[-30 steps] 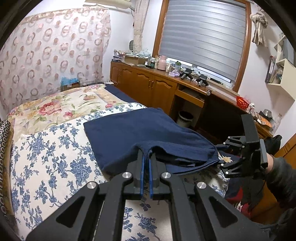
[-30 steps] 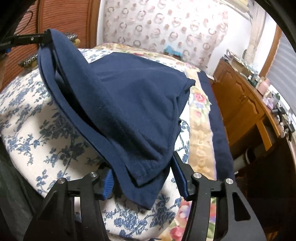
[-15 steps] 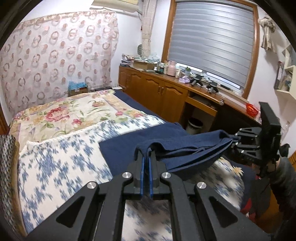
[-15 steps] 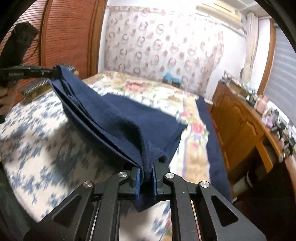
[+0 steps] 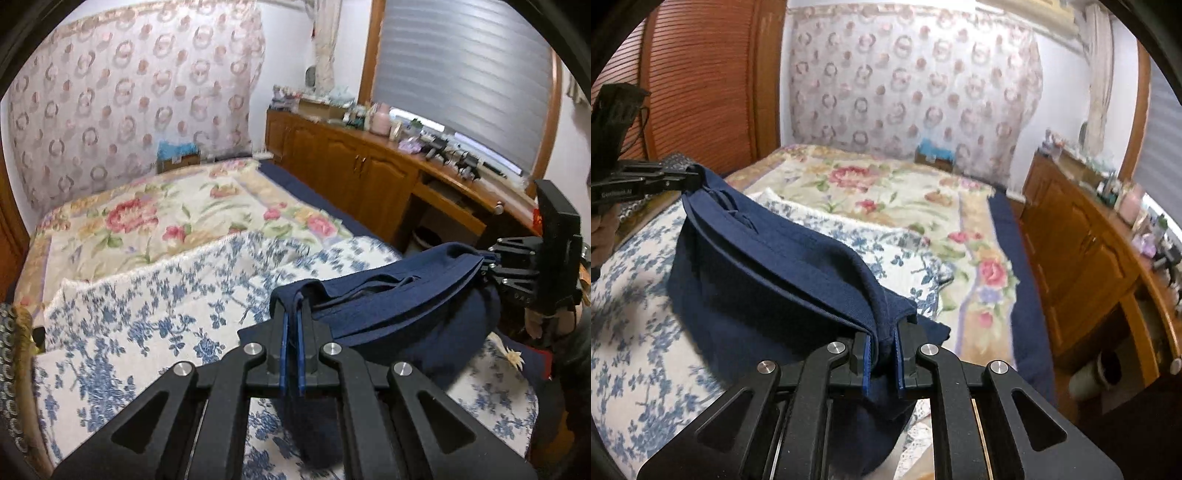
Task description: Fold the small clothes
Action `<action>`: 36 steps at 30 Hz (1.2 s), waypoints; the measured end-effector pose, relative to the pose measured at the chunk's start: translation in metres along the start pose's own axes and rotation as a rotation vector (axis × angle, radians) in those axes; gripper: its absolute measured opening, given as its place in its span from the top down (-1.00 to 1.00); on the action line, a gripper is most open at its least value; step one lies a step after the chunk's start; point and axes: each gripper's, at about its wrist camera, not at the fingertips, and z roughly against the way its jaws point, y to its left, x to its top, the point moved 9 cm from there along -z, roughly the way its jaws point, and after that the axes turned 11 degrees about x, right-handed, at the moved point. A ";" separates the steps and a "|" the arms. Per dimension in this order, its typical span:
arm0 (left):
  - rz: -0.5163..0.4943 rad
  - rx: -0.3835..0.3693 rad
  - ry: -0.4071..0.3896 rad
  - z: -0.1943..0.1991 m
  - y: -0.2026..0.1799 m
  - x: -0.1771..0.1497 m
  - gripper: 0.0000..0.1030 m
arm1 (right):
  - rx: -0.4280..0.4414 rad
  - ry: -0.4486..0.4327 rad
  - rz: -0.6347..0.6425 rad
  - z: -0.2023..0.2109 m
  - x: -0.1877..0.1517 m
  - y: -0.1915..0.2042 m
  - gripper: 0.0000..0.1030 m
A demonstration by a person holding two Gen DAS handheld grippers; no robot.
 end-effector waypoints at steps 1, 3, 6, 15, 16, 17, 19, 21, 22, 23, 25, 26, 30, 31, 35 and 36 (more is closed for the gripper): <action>0.007 -0.001 0.018 -0.008 0.002 -0.003 0.96 | 0.004 0.007 -0.006 -0.005 -0.001 -0.001 0.86; 0.021 -0.009 0.047 -0.019 0.006 -0.007 0.93 | 0.022 0.019 -0.031 -0.013 -0.001 -0.007 0.86; 0.030 -0.005 0.060 -0.026 0.013 -0.008 0.70 | 0.036 0.024 -0.054 -0.021 0.004 -0.013 0.78; 0.011 -0.028 0.074 -0.028 0.014 -0.013 0.05 | -0.051 -0.024 -0.129 -0.020 0.031 -0.044 0.32; 0.007 -0.031 0.082 -0.031 0.013 -0.014 0.01 | -0.048 -0.031 -0.141 -0.017 0.031 -0.045 0.25; 0.000 -0.030 0.093 -0.034 0.012 -0.018 0.01 | -0.054 -0.039 -0.156 -0.013 0.030 -0.046 0.07; -0.014 -0.025 0.112 -0.040 0.009 -0.022 0.00 | -0.065 -0.044 -0.185 -0.006 0.025 -0.047 -0.14; -0.017 -0.023 0.133 -0.049 0.009 -0.027 0.00 | -0.055 -0.037 -0.209 -0.003 0.019 -0.045 -0.23; -0.016 -0.024 0.142 -0.053 0.009 -0.028 0.00 | -0.049 -0.032 -0.221 -0.002 0.014 -0.043 -0.24; -0.014 -0.026 0.149 -0.056 0.010 -0.030 0.00 | -0.046 -0.023 -0.233 -0.002 0.009 -0.042 -0.25; -0.015 -0.029 0.163 -0.062 0.009 -0.032 -0.01 | -0.036 -0.005 -0.256 -0.005 0.000 -0.040 -0.26; -0.016 -0.028 0.167 -0.064 0.009 -0.033 0.00 | -0.030 0.003 -0.266 -0.007 -0.005 -0.039 -0.26; -0.017 -0.034 0.178 -0.071 0.008 -0.035 -0.01 | -0.022 0.028 -0.301 -0.018 -0.020 -0.036 -0.26; -0.017 -0.036 0.183 -0.072 0.008 -0.036 -0.01 | -0.015 0.027 -0.314 -0.020 -0.023 -0.034 -0.26; -0.014 -0.040 0.198 -0.076 0.008 -0.039 -0.02 | 0.003 0.026 -0.363 -0.025 -0.032 -0.036 -0.28; -0.013 -0.043 0.201 -0.077 0.008 -0.039 -0.02 | 0.001 0.030 -0.366 -0.026 -0.033 -0.036 -0.33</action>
